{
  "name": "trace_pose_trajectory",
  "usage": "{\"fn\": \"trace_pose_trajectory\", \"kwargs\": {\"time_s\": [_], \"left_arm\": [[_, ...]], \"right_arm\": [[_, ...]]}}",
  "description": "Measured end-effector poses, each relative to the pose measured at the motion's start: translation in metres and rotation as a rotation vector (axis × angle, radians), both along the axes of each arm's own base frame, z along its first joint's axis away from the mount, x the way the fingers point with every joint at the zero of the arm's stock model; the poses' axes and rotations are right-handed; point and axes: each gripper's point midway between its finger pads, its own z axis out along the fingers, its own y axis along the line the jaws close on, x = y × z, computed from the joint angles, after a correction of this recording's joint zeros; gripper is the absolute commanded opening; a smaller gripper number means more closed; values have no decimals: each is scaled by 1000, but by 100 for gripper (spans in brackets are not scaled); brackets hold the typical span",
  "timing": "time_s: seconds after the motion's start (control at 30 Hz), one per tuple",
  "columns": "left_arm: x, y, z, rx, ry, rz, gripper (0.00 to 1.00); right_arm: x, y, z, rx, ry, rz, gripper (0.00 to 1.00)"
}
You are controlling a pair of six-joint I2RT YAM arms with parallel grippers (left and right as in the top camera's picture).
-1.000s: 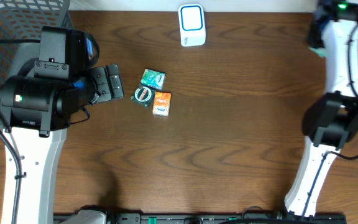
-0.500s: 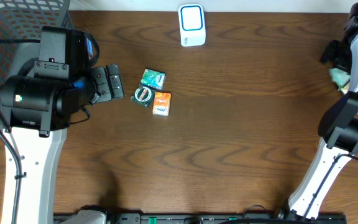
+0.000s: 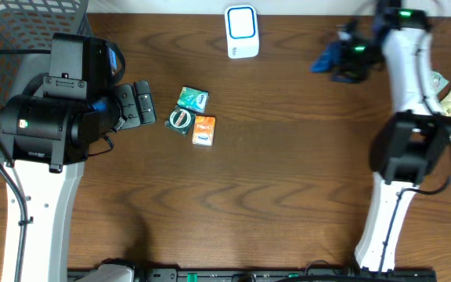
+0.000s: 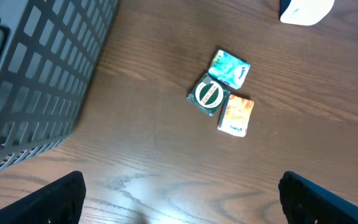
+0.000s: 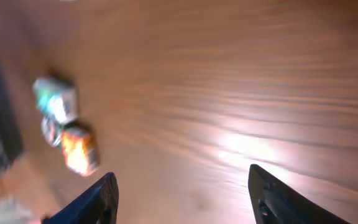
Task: Scan the item barcode
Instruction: 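Move the right gripper left toward the orange pack and tin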
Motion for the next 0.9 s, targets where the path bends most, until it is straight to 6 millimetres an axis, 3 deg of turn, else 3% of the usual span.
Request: {"fn": "trace_pose_trajectory", "kwargs": {"time_s": [0.1,0.27,0.47,0.6,0.67,0.9], "left_arm": [[0,0,0,0,0,0,98],[0,0,0,0,0,0,98],[0,0,0,0,0,0,98],[0,0,0,0,0,0,98],[0,0,0,0,0,0,98],[0,0,0,0,0,0,98]], "right_arm": [[-8,60,0,7,-29,128,59],[-34,142,-6,-48,-61,310,59],[-82,221,-10,-90,-76,499,57],[-107,254,-11,-102,-74,554,50],[-112,262,-12,-111,-72,551,55],[-113,266,-18,-182,-49,453,51]]}}
